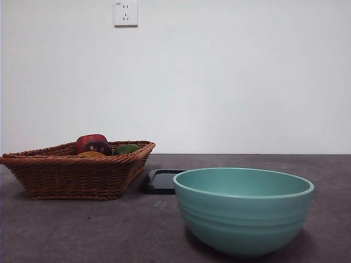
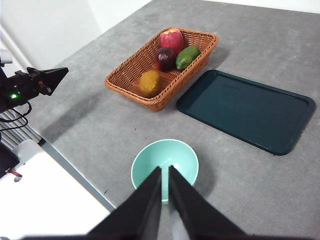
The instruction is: Pick up the wifruite, put it on the bowl, pick up the plate, put it on desk
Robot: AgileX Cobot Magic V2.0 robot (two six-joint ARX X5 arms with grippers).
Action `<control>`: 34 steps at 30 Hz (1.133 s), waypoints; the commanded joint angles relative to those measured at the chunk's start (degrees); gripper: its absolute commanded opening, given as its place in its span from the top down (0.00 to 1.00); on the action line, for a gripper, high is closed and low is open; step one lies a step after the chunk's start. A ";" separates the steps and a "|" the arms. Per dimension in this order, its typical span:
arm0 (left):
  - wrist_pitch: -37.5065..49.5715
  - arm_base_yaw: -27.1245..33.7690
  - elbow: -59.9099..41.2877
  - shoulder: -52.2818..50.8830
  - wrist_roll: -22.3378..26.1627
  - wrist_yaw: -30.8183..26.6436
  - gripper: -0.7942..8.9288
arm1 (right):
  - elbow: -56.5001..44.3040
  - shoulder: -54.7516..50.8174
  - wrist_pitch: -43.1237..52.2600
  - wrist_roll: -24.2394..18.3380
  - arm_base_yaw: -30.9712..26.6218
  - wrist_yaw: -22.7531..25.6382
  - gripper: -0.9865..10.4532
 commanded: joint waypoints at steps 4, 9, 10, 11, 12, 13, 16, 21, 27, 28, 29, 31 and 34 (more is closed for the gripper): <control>-0.28 0.11 -1.18 -0.04 0.63 0.02 0.90 | 0.76 0.07 0.57 0.52 0.33 0.00 0.90; -0.28 0.11 -1.18 -0.04 0.63 0.04 0.90 | 0.66 -0.24 0.31 0.37 -2.58 -0.48 0.90; -0.28 0.11 -1.18 -0.04 0.63 0.02 0.90 | 0.22 -0.33 0.83 -1.81 -4.52 -0.92 0.90; -0.28 0.11 -1.18 -0.02 0.63 0.02 0.90 | -0.59 -0.39 2.01 -4.42 -6.62 -0.76 0.90; -0.28 0.11 -1.18 -0.02 0.63 0.04 0.90 | -2.19 -0.98 4.09 -6.60 -9.38 -0.74 0.90; -0.28 0.11 -1.18 -0.02 0.63 0.04 0.90 | -4.76 -1.81 7.50 -9.11 -12.17 -0.61 0.90; -0.28 0.11 -1.18 -0.02 0.63 0.02 0.90 | -16.13 -5.64 20.61 -14.27 -19.91 -0.15 0.90; -0.28 0.11 -1.18 -0.02 0.63 0.04 0.90 | -37.73 -12.41 44.72 -14.21 -30.84 -0.15 0.90; -0.28 0.11 -1.18 -0.02 0.63 0.04 0.90 | -52.57 -16.87 55.10 -13.09 -35.82 0.92 0.90; -0.28 0.11 -1.18 -0.02 0.63 0.04 0.90 | -54.05 -17.68 55.10 -13.03 -35.82 2.73 0.90; -0.28 0.11 -1.18 -0.02 0.63 0.04 0.90 | -55.25 -18.36 55.06 -12.94 -35.80 4.26 0.90; -0.28 0.11 -1.18 -0.02 0.63 0.04 0.90 | -57.37 -19.56 55.30 -12.90 -35.54 6.05 0.90; -0.28 0.11 -1.18 -0.02 0.63 0.02 0.90 | -58.73 -20.50 54.90 -13.31 -35.50 6.21 0.90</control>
